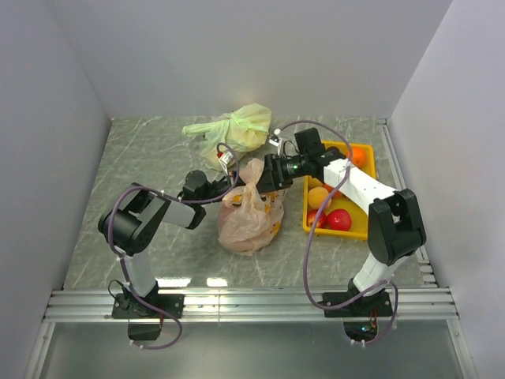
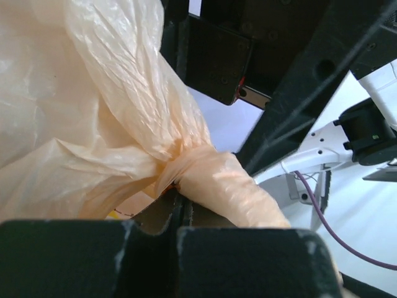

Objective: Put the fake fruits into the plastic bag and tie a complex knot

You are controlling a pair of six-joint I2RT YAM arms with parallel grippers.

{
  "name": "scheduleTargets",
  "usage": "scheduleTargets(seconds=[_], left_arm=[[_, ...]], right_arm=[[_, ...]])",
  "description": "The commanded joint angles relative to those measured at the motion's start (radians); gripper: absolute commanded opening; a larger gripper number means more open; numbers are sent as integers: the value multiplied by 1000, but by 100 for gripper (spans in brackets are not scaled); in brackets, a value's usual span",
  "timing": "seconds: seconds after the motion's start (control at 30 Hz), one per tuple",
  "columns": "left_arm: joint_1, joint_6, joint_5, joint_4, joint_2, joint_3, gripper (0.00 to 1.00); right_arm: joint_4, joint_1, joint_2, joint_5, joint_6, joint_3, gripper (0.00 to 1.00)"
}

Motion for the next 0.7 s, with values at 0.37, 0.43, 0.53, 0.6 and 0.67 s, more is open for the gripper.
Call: scheduleTargets(seconds=[0.37,0.43,0.53,0.6,0.67], left_arm=[[-24,-165,-17,315,103,126,1],[-19,-153,-22,299,89,102,0],[-18,-110,-31,254,38,63,0],[-19,-75,-34,216,17,49,0],[-19,-27,-34,181,-18,40,0]], right_arm=[[368,98,-86,-20,311,-209,76],[325,67,-102,-20,247,-198,76],[150,23,-137,-12,146,-148,76],[38,1,-145,-20,54,-75,74],[-77,-28,-167,-26,15,-48,73]])
